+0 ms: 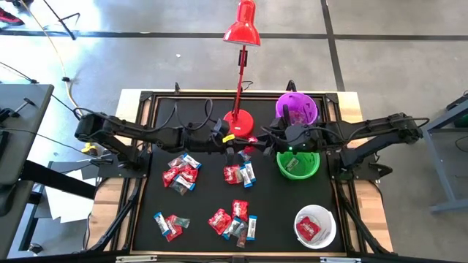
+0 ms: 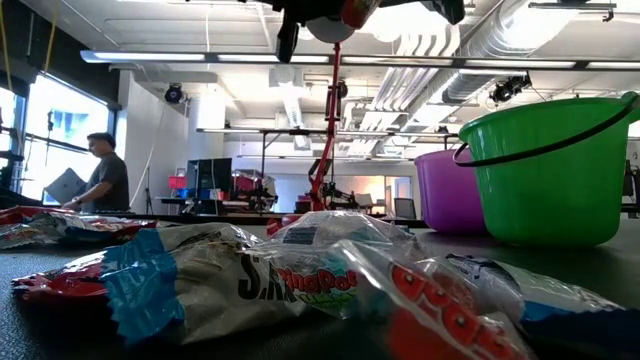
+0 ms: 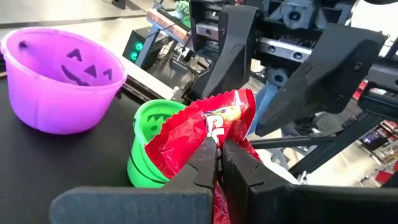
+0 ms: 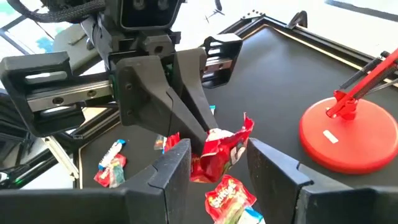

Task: Organize candy in baskets
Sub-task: Put the red candy into the white bucket

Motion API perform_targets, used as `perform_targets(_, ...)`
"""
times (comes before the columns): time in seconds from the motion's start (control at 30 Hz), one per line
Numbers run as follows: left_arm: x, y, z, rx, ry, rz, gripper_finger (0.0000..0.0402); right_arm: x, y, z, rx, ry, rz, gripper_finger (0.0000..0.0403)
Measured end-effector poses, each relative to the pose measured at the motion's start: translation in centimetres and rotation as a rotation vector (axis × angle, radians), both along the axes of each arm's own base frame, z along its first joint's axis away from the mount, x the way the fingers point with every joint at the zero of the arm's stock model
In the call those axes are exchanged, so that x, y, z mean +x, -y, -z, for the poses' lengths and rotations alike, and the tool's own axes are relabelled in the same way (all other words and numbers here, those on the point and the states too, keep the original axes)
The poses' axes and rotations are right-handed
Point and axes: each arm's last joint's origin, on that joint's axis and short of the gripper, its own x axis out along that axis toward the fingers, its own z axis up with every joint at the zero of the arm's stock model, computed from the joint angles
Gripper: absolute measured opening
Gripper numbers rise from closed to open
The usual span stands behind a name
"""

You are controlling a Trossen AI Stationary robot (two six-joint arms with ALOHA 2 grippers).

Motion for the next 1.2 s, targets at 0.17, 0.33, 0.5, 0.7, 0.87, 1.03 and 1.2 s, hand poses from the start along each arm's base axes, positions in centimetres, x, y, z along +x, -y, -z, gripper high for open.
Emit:
perform_targets(0.17, -0.01, 0.25, -0.09, 0.007, 0.009, -0.022, 0.0, 0.01, 0.0, -0.02, 0.011, 0.005, 0.005, 0.0151)
perform_targets(0.33, 0.03, 0.29, -0.49, 0.004, 0.051, -0.021, 0.0, 0.06, -0.01, -0.11, 0.014, 0.016, 0.006, 0.0151)
perform_targets(0.5, 0.03, 0.69, -0.72, 0.018, 0.073, -0.009, 0.0, 0.12, 0.0, -0.24, 0.011, 0.031, 0.013, 0.0151)
perform_targets(0.7, 0.01, 1.01, -0.72, 0.032, 0.072, 0.0, 0.0, 0.29, 0.01, -0.61, -0.007, 0.07, 0.019, 0.0128)
perform_targets(0.87, 0.01, 1.03, -0.74, 0.028, 0.074, 0.0, 0.0, 0.33, 0.0, -0.71, -0.01, 0.08, 0.017, 0.0087)
perform_targets(1.03, 0.01, 1.02, -0.74, 0.028, 0.074, -0.003, 0.0, 0.35, 0.0, -0.73, -0.009, 0.083, 0.018, 0.004)
perform_targets(1.2, 0.0, 1.03, -0.71, 0.028, 0.072, -0.003, 0.0, 0.36, 0.0, -0.73, -0.01, 0.084, 0.017, 0.0006)
